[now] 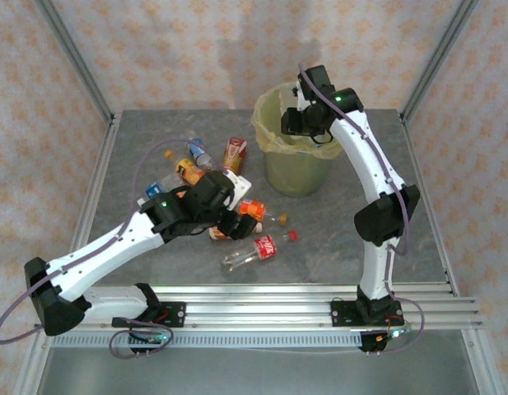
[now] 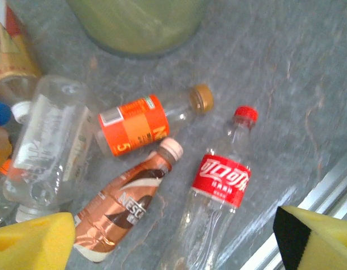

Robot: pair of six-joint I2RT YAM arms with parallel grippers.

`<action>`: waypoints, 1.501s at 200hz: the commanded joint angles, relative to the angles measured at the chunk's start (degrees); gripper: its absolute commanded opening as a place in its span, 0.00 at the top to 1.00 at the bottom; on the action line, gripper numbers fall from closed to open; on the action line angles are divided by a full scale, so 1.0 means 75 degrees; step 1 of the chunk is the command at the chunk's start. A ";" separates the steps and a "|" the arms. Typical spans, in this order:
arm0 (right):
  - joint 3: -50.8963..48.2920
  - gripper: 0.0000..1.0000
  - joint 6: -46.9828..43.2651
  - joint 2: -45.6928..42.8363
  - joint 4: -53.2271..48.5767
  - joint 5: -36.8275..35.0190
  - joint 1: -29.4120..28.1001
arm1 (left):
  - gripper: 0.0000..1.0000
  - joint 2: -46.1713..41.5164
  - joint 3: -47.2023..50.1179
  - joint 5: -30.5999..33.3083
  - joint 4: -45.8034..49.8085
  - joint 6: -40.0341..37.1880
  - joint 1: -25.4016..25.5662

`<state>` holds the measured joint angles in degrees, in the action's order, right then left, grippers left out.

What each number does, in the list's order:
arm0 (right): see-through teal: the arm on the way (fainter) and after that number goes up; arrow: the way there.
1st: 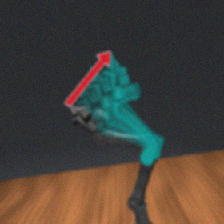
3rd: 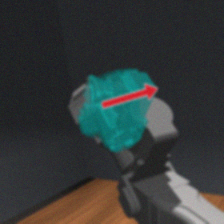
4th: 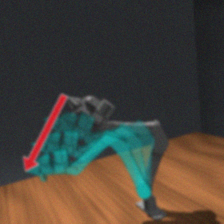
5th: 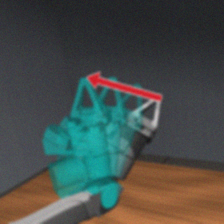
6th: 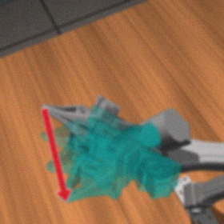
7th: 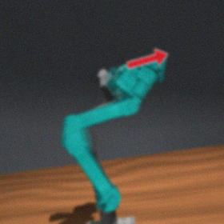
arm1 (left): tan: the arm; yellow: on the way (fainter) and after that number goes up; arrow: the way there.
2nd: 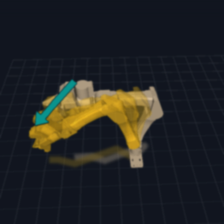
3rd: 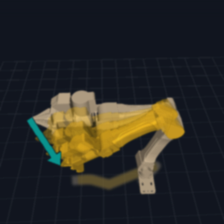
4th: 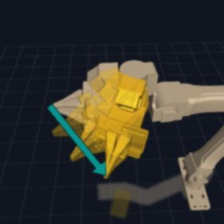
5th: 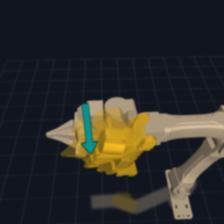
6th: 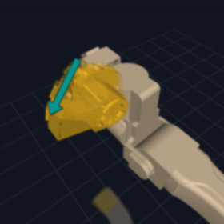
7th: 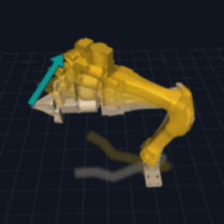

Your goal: Put the plastic bottles in the bin

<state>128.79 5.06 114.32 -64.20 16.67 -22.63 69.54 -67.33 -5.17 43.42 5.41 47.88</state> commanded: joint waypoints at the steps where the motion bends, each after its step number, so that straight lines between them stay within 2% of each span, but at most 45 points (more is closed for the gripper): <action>1: 0.0301 0.68 -0.0189 0.0265 -0.0386 0.0254 0.0053 | 0.11 0.0142 -0.0028 0.0403 0.0409 -0.0457 0.0183; 19: 0.0375 0.61 -0.0241 0.0466 -0.0510 0.0284 0.0053 | 0.11 0.0253 0.0020 0.0391 0.0481 -0.0618 0.0367; 46: 0.0491 0.41 -0.0288 0.0646 -0.0661 0.0228 0.0065 | 0.11 0.0616 0.0103 0.0717 0.0735 -0.0767 0.0697; 68: 0.0573 0.29 -0.0279 0.0644 -0.0685 0.0131 0.0091 | 0.11 0.0999 0.0152 0.0983 0.0847 -0.0864 0.0976; 95: 0.0823 0.23 -0.0286 0.0602 -0.0804 -0.0081 0.0120 | 0.12 0.1358 0.0121 0.1170 0.0902 -0.1000 0.1241; 120: 0.1049 0.21 -0.0268 0.0458 -0.0925 -0.0505 0.0134 | 0.21 0.1554 0.0112 0.1102 0.0914 -0.1097 0.1333; 163: 0.0929 0.09 -0.0218 -0.0185 -0.0876 -0.1853 0.0147 | 0.26 0.2125 0.0191 0.0948 0.0881 -0.0893 0.1505; 189: 0.0587 0.00 -0.0139 -0.0757 -0.0730 -0.2923 0.0158 | 0.26 0.2472 0.0351 0.1193 0.0869 -0.0749 0.1676; 230: -0.0628 0.01 0.0073 -0.2179 0.0094 -0.3979 0.0155 | 0.28 0.2790 0.0558 0.1176 0.0759 -0.0438 0.1702; 271: -0.1930 0.01 0.0286 -0.3534 0.0901 -0.4300 0.0158 | 0.32 0.3183 0.0708 0.0751 0.0482 -0.0294 0.1778; 300: -0.2317 0.01 0.0329 -0.4043 0.1104 -0.4306 0.0158 | 0.32 0.3520 0.0672 0.1006 0.0317 -0.0232 0.1780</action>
<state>113.54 6.39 86.28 -59.16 -12.99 -21.69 94.13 -62.46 1.34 47.27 2.22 60.53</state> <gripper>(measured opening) 0.991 0.681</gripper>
